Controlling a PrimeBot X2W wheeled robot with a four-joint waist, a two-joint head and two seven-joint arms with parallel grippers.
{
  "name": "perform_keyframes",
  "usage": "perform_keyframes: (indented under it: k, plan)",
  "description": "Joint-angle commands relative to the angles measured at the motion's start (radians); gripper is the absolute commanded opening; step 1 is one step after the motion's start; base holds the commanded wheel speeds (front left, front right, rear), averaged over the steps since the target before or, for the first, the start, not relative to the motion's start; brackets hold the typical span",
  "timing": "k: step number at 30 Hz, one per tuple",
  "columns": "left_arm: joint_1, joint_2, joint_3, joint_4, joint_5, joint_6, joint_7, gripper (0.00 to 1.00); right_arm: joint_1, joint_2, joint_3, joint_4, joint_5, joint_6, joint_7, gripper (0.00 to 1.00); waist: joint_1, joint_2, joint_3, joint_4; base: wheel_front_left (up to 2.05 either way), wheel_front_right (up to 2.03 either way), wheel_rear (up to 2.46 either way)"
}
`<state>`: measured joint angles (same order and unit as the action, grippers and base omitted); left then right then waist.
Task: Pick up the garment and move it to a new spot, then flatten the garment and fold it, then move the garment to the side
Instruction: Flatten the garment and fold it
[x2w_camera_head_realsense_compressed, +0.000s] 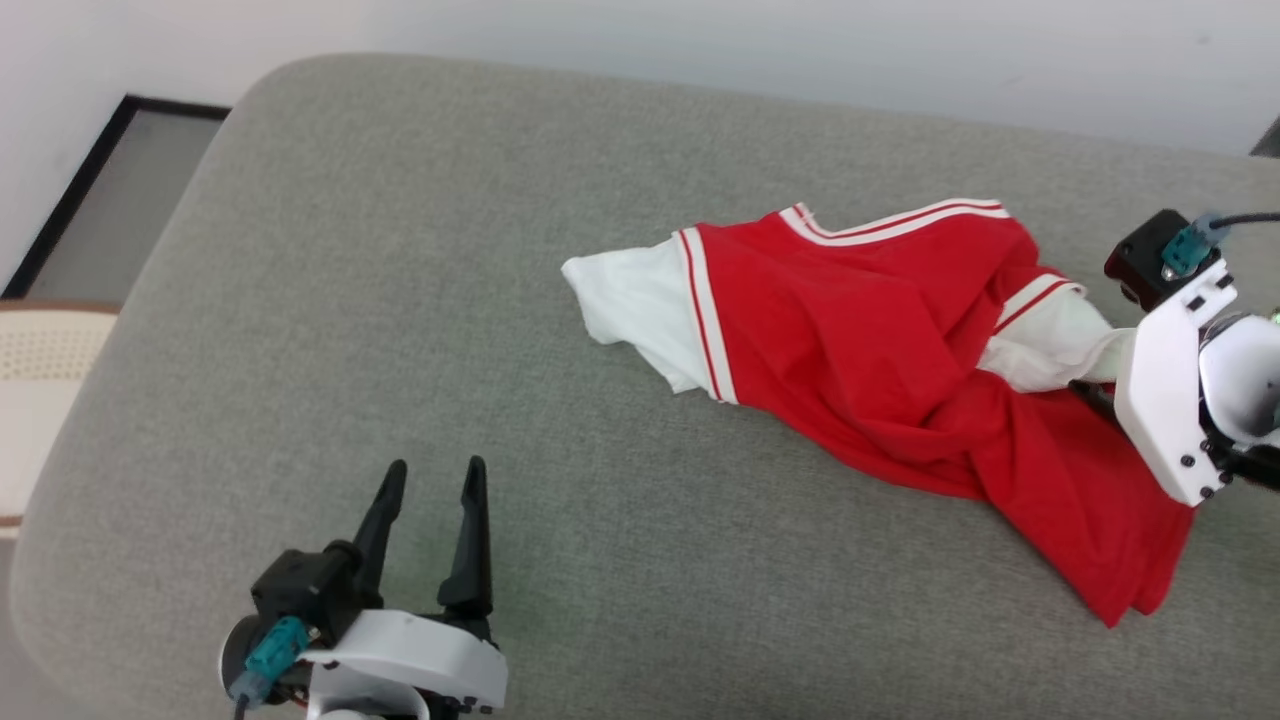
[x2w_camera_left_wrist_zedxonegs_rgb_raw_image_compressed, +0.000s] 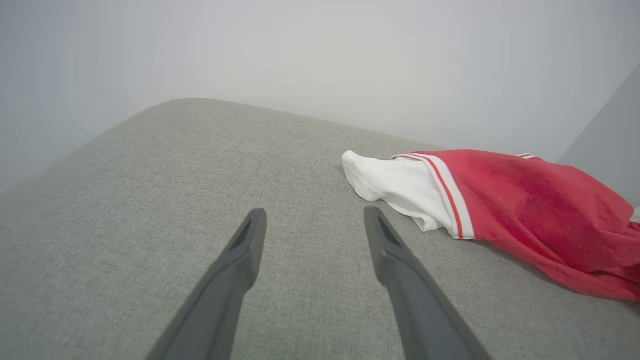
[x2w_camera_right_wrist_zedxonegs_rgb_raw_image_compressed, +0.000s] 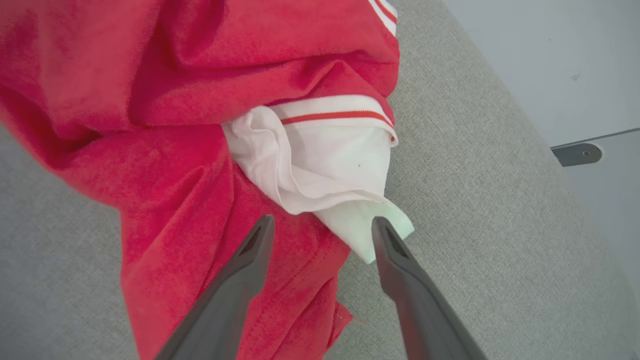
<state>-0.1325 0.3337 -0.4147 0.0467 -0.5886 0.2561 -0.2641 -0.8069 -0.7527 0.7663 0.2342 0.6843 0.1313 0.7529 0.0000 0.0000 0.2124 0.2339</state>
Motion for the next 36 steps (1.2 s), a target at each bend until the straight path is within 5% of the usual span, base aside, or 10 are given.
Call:
perform_keyframes:
  k: [1,12,14,15,27,36]
  plan:
    - [0.007,-0.007,0.004,0.0,0.013,-0.008,0.0,1.0,-0.018,-0.008,0.013,0.003,0.009,-0.001,0.002,1.0,0.0,0.0,0.026,0.024,0.0,0.0,0.0]
    - [0.01,-0.089,0.076,0.037,0.067,-0.09,0.0,1.0,-0.133,-0.033,0.183,0.073,0.06,-0.001,-0.019,0.95,0.0,0.0,0.072,0.046,0.0,0.0,0.0]
    - [0.011,-0.099,0.088,0.045,0.077,-0.101,0.0,1.0,-0.146,-0.039,0.205,0.078,0.066,-0.001,-0.03,0.18,0.0,0.0,0.077,0.045,0.0,0.0,0.0]
    - [0.012,-0.102,0.093,0.048,0.08,-0.108,0.0,1.0,-0.152,-0.042,0.217,0.08,0.062,-0.001,-0.037,0.0,0.0,0.0,0.078,0.044,0.0,0.0,0.0]
    - [0.01,-0.144,0.14,0.082,0.118,-0.158,0.0,1.0,-0.228,-0.019,0.178,0.197,0.052,-0.001,-0.22,0.0,0.0,0.0,0.074,0.011,0.0,0.0,0.0]
    - [0.018,-0.15,0.164,0.076,0.137,-0.175,0.0,1.0,-0.25,-0.026,-0.016,0.329,0.031,-0.001,-0.347,0.0,0.0,0.0,0.079,-0.018,0.0,0.0,0.0]
